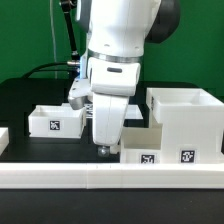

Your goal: Assemble drawer

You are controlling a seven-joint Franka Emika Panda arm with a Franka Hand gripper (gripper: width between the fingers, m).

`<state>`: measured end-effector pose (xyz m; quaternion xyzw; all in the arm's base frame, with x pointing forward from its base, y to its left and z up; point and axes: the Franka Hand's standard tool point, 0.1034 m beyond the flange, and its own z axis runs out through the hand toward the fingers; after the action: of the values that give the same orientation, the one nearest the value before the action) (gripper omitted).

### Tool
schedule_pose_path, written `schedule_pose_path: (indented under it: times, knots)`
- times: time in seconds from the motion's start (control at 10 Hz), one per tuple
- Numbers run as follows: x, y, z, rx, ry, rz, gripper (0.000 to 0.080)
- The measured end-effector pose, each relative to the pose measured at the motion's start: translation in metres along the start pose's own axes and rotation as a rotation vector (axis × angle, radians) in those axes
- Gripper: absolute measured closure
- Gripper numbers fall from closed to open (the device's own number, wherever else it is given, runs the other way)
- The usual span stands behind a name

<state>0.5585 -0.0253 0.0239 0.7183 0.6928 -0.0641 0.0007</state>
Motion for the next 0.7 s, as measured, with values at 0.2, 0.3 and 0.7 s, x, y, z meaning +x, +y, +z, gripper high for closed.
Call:
schedule_pose_path:
  times: [0.2, 0.3, 0.7]
  knots:
    - [0.004, 0.017, -0.013, 0.008, -0.008, 0.002, 0.015]
    - [0.005, 0.023, -0.012, 0.014, -0.01, 0.004, 0.015]
    - [0.019, 0.022, -0.011, 0.019, -0.035, 0.035, 0.015]
